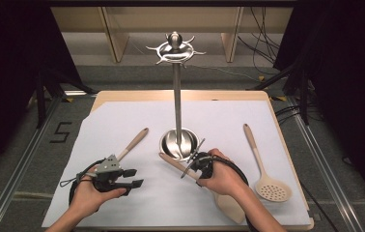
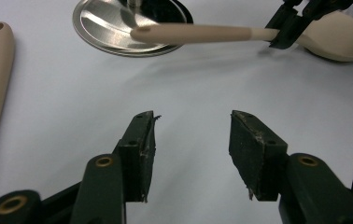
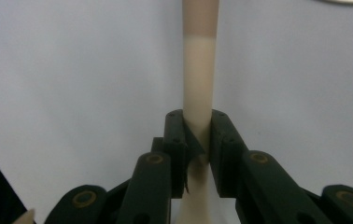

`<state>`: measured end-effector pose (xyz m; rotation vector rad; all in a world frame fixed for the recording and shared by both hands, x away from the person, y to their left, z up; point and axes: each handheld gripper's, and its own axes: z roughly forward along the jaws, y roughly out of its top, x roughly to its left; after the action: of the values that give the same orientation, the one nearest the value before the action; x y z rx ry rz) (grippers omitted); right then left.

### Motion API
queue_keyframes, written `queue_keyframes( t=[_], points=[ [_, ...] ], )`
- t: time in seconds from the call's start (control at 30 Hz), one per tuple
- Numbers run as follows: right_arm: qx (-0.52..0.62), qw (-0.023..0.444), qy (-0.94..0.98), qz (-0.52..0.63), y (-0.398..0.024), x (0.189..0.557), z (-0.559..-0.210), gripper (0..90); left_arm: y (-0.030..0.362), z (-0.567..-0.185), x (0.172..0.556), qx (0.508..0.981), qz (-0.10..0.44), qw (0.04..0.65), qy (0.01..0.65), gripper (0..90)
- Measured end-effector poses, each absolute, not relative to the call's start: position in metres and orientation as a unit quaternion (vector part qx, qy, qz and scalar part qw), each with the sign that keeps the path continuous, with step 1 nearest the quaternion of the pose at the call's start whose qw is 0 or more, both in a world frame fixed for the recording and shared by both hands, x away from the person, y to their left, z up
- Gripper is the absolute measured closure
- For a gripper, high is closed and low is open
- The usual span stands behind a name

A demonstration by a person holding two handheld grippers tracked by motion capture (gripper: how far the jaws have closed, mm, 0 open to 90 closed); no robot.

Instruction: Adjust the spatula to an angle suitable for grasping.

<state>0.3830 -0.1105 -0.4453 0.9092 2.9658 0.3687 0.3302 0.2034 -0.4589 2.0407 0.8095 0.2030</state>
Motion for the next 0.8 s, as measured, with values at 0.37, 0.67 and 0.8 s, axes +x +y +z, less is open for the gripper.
queue_keyframes(
  t=[0.37,0.67,0.8],
  points=[
    [0.316,0.042,0.918,0.236,-0.138,0.364,-0.422,79.4,0.203,-0.459,0.331,0.823,0.083,0.458,0.327,47.4],
    [0.311,0.09,0.889,0.324,-0.162,0.346,-0.412,79.5,0.202,-0.459,0.331,0.819,0.095,0.46,0.33,44.4],
    [0.303,0.109,0.876,0.358,-0.166,0.34,-0.41,79.5,0.202,-0.458,0.332,0.821,0.095,0.457,0.328,43.1]
  ],
)
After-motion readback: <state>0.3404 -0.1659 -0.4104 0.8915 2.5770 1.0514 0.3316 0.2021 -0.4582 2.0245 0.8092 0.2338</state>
